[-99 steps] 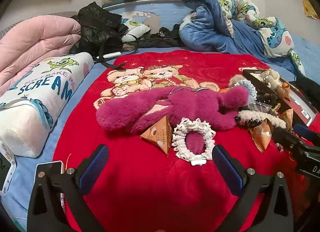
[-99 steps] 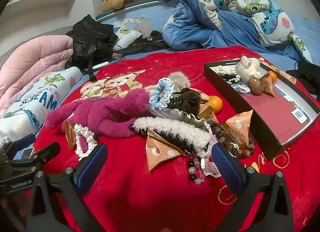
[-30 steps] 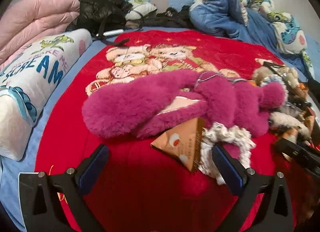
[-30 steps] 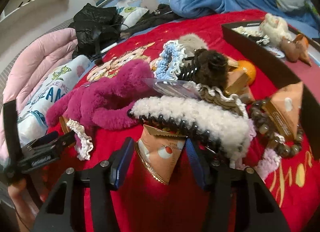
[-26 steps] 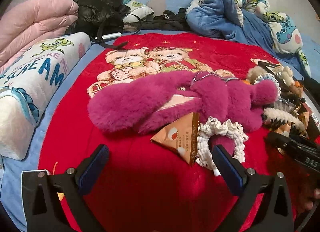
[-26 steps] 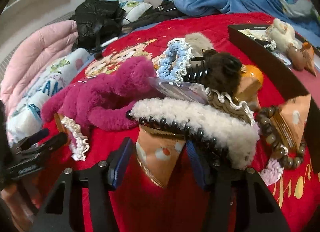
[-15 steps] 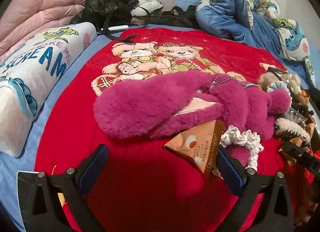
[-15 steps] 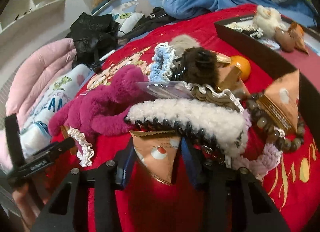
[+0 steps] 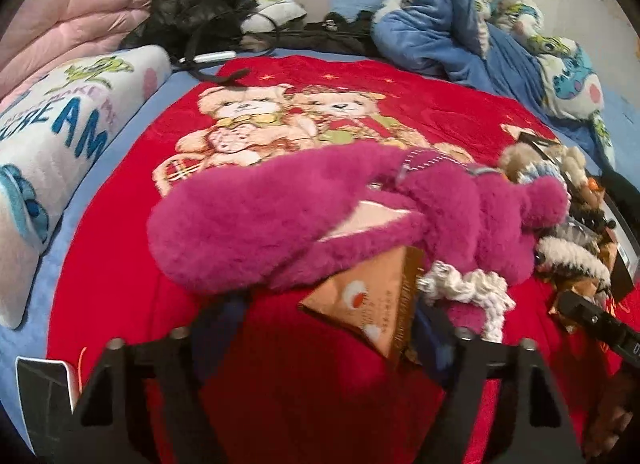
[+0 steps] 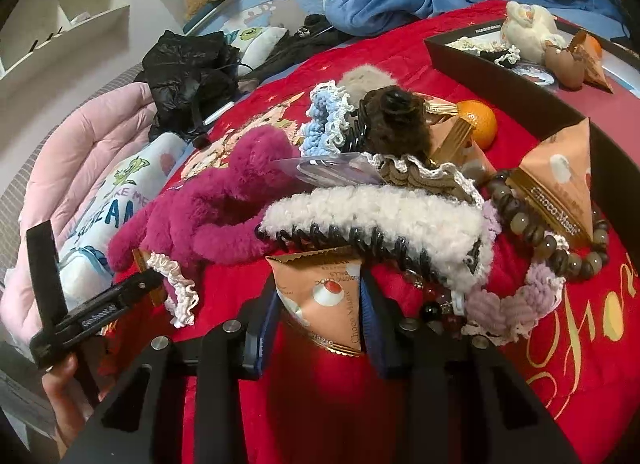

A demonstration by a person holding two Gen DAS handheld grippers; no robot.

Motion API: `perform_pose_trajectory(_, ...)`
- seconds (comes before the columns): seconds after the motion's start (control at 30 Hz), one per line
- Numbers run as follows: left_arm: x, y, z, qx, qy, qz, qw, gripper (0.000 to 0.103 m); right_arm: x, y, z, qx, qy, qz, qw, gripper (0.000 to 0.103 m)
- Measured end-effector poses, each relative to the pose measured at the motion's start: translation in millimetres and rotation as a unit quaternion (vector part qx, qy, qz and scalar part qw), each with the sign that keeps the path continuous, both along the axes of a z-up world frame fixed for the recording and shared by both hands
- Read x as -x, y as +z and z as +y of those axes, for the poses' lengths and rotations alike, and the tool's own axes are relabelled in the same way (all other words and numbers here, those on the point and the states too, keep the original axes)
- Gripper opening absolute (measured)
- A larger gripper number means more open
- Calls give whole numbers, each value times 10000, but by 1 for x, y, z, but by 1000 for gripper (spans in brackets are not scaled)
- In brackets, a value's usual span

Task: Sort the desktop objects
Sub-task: 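Grasp the orange snack packet with the right gripper while the left gripper grasps another packet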

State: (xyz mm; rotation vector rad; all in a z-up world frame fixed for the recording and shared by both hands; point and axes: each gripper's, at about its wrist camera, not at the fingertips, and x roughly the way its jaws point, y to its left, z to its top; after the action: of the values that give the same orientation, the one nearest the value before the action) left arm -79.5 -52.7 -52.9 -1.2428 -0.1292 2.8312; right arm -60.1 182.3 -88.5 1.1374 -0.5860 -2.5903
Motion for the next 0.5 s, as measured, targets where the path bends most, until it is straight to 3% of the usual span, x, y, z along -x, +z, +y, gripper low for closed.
perform_pose_trajectory(0.1, -2, 0, 6, -70, -219, -5, 9997, 49, -1, 1, -2, 37, 63, -5, 10000, 35)
perform_pose_trajectory(0.5, -16, 7, 3, -163, -272, 150, 9994, 47, -12, 6, -14, 58, 396, 30, 9992, 34)
